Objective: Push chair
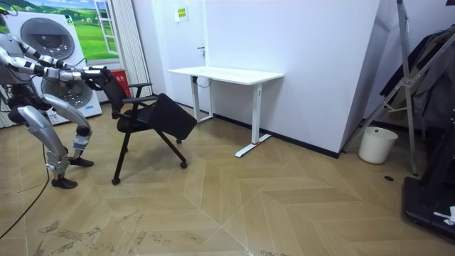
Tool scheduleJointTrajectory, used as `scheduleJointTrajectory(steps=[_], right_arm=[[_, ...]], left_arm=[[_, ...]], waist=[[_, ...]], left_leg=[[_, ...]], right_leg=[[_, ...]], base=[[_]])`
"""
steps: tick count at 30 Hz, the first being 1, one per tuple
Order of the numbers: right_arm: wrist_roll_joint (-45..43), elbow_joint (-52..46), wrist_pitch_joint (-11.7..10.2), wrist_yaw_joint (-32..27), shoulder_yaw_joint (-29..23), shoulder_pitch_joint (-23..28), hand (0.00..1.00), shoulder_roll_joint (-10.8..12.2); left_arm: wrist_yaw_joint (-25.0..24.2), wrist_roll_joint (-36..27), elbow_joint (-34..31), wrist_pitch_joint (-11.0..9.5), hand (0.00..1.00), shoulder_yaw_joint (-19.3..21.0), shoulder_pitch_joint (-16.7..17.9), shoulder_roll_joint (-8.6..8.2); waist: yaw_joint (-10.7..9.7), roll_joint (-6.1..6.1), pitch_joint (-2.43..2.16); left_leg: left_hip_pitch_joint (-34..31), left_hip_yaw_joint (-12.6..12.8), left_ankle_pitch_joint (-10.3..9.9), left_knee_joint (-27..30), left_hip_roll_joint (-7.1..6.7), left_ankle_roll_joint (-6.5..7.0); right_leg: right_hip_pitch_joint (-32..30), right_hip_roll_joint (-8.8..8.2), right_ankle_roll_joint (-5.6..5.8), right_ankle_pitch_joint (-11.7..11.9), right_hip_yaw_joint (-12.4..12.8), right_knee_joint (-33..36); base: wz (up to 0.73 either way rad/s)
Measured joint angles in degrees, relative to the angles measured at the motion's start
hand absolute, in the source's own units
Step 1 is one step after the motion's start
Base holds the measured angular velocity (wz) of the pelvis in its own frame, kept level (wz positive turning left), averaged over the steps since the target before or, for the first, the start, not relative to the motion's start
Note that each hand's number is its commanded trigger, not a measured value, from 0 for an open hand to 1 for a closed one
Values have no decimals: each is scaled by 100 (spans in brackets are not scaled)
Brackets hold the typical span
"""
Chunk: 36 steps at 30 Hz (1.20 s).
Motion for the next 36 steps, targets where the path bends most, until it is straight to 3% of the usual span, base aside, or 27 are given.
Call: scheduleJointTrajectory(steps=[1, 3, 4, 6, 8, 10, 11, 15, 17, 19, 21, 22, 23, 24, 26, 27, 28, 29, 30, 33, 35, 36], right_arm=[[-6, -1, -5, 10, 1, 6, 100, 0], [-20, -8, -30, 12, 4, 8, 100, -44], [-20, -33, -30, 12, 4, 7, 100, -71], [-24, -19, -52, 10, 12, 21, 100, -112], [-13, -27, -81, -6, 10, 21, 100, -142], [48, -24, -83, -13, 11, 22, 100, -147], [64, -28, -83, -15, 8, 21, 100, -145], [80, -56, -81, -97, -20, 8, 100, -156], [80, -69, -81, -120, -44, 2, 100, -153], [90, -108, -93, -126, -70, -4, 100, -174], [128, -119, -109, -153, -71, -6, 100, -186], [133, -111, -109, -169, -71, -13, 100, -186], [139, -115, -108, -173, -69, -56, 100, -194], [138, -122, -108, -172, -69, -83, 100, -193], [157, -59, -135, -170, -68, -64, 100, -197], [161, -48, -151, -169, -68, -45, 100, -197], [168, -64, -156, -192, -70, 16, 100, -200], [166, -83, -156, -245, -70, 57, 100, -198], [158, -90, -156, -246, -70, 55, 100, -205], [84, -128, -153, -284, -69, 45, 100, -204], [81, -116, -154, -292, -66, 135, 100, -194], [80, -127, -159, -302, -66, 165, 100, -198]], left_arm=[[12, 0, -2, 0, 100, 10, 28, -6], [61, 0, -9, 0, 100, 37, 56, -46], [83, -1, -9, 0, 100, 38, 66, -76], [165, 0, -17, 3, 100, 32, 73, -130], [167, 0, -76, 33, 100, 22, 61, -126], [153, -16, -116, 72, 100, -21, 43, -113], [105, -18, -193, 115, 100, -32, 43, -83], [18, -13, -440, 229, 100, -26, 46, 3], [-90, 23, -626, 319, 100, -20, 57, 59], [-203, 32, -787, 374, 100, -9, 55, 110], [-258, 34, -865, 387, 100, -9, 55, 145], [-258, 34, -866, 374, 100, -5, 48, 153], [-258, 33, -867, 363, 100, 28, 38, 152], [-258, 34, -864, 362, 100, 52, 36, 142], [-267, 72, -838, 347, 100, 46, 43, 140], [-267, 86, -837, 339, 100, 35, 52, 138], [-267, 99, -840, 311, 100, 31, 75, 126], [-268, 103, -840, 293, 100, 23, 87, 118], [-268, 102, -841, 284, 100, 34, 87, 124], [-274, 75, -808, 276, 100, 72, 96, 104], [-272, 77, -678, 242, 100, 27, 95, 45], [-272, 77, -655, 230, 100, 14, 101, 43]], waist=[[47, -6, -4], [79, 5, -12], [85, 16, -14], [129, 51, -13], [128, 100, -20], [116, 135, -44], [108, 120, -43], [116, 118, -78], [117, 13, -124], [91, -61, -129], [88, -173, -138], [100, -207, -143], [112, -230, -134], [120, -223, -130], [107, -174, -92], [103, -161, -85], [88, -80, -57], [95, -35, -51], [127, -19, -49], [107, 152, -14], [66, 185, -12], [45, 170, -34]], left_leg=[[-14, -8, 40, 23, -3, -5], [-30, 53, -273, -264, -60, 0], [-26, 224, -485, -702, -107, -18], [51, 604, -502, -1917, -240, -60], [82, 802, -450, -2699, -365, -82], [142, 874, -449, -3036, -489, -68], [163, 831, -359, -3108, -547, 75], [175, 875, -344, -3070, -609, 159], [176, 934, -417, -3009, -683, 279], [176, 930, -463, -2921, -787, 350], [273, 924, -633, -2869, -962, 603], [291, 926, -687, -2858, -1015, 667], [299, 883, -813, -2755, -1124, 707], [300, 876, -873, -2677, -1146, 733], [430, 772, -1169, -2407, -1138, 748], [481, 726, -1228, -2375, -1134, 741], [563, 588, -1339, -2321, -1128, 728], [642, 488, -1426, -2323, -1138, 721], [658, 466, -1444, -2321, -1141, 725], [792, 241, -1579, -2301, -1126, 671], [998, 86, -1722, -2296, -1110, 593], [1041, 17, -1784, -2285, -1104, 533]], right_leg=[[15, 3, -25, -16, 8, 8], [25, 11, -85, -45, 2, 26], [50, 12, -113, -60, -22, 27], [145, 16, -137, -122, -94, 9], [164, 62, -124, -171, -126, 9], [173, 84, -86, -237, -159, 13], [181, 67, -32, -302, -148, 38], [192, 11, 108, -381, -97, 48], [221, -84, 186, -453, -94, 67], [278, -195, 259, -547, -121, 122], [402, -341, 372, -626, -112, 157], [398, -388, 400, -638, -88, 212], [278, -528, 516, -554, -74, 685], [161, -629, 560, -405, -11, 1024], [-280, -814, 564, 531, 333, 2166], [-365, -816, 571, 800, 428, 2354], [-508, -770, 580, 1351, 609, 2632], [-687, -696, 663, 1676, 802, 2838], [-810, -696, 688, 1657, 849, 2925], [-1383, -711, 733, 1260, 789, 2681], [-1608, -693, 735, 1174, 814, 1661], [-1640, -643, 738, 1188, 825, 800]], base=[[0], [3], [0], [-3], [0], [2], [7], [-1], [5], [12], [6], [-9], [-13], [-8], [9], [16], [4], [-6], [-22], [8], [42], [35]])
